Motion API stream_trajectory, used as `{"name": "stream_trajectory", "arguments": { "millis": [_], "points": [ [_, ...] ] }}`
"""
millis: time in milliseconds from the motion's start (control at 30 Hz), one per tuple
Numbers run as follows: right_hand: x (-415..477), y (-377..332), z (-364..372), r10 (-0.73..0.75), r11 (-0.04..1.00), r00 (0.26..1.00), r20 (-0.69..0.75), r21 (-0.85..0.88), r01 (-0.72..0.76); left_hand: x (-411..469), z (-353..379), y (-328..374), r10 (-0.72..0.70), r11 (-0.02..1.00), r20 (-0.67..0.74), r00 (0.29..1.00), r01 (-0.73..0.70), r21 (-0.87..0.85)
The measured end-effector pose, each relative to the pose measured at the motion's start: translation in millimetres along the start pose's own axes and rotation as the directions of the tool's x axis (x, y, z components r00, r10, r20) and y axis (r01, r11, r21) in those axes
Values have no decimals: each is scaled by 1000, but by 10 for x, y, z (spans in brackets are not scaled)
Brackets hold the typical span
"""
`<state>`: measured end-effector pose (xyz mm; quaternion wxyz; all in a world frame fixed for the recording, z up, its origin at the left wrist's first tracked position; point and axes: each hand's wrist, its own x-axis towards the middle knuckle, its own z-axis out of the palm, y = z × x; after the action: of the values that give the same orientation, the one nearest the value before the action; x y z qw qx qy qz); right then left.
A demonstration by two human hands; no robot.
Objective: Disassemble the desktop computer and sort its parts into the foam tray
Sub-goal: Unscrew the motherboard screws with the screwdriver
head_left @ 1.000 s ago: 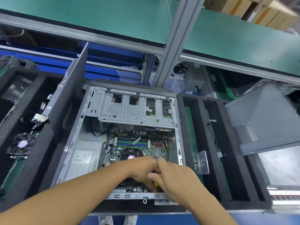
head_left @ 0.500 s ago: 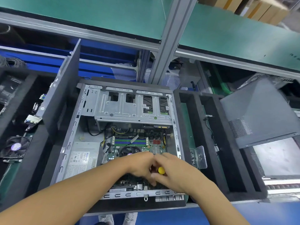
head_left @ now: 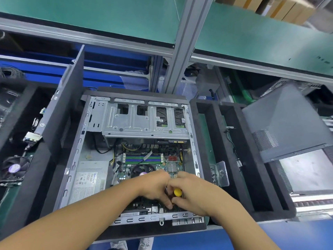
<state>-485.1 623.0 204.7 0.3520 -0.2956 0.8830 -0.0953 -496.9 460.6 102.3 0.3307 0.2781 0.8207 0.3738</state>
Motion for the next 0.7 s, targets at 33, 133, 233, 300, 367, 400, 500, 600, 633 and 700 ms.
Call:
{"name": "stream_trajectory", "arguments": {
  "millis": [33,133,233,300,367,400,500,600,633,700],
  "points": [
    [-1,-8,4,44,999,999,-29,-9,-44,6,26,4,3,1000,-24,1000,-3,14],
    [11,-29,39,170,974,974,-147,-127,-189,20,62,25,6,998,-29,1000,-4,58],
    [7,-40,61,138,986,982,-129,-81,-149,4,29,26,8,999,-3,1000,-8,38],
    [-6,-20,30,77,995,993,-94,-54,-83,-23,-1,11,10,1000,-5,1000,-10,0],
    [-29,7,13,45,998,997,-59,-36,-47,-39,-16,-5,9,1000,-11,1000,-9,-14],
    [-39,13,13,48,999,998,-43,-20,-49,-37,-9,-6,5,1000,-16,1000,-6,-7],
    [-53,2,28,68,997,997,-23,26,-67,-25,36,-4,-9,1000,-40,999,9,11],
    [-45,-28,29,179,984,976,-121,36,-176,-11,55,3,20,1000,-56,998,-20,17],
    [-38,-32,27,234,972,958,-165,8,-236,-7,56,10,24,1000,-48,999,-24,15],
    [-31,-42,46,270,956,938,-216,-51,-287,-6,57,19,26,999,-24,999,-27,-18]
  ]
}}
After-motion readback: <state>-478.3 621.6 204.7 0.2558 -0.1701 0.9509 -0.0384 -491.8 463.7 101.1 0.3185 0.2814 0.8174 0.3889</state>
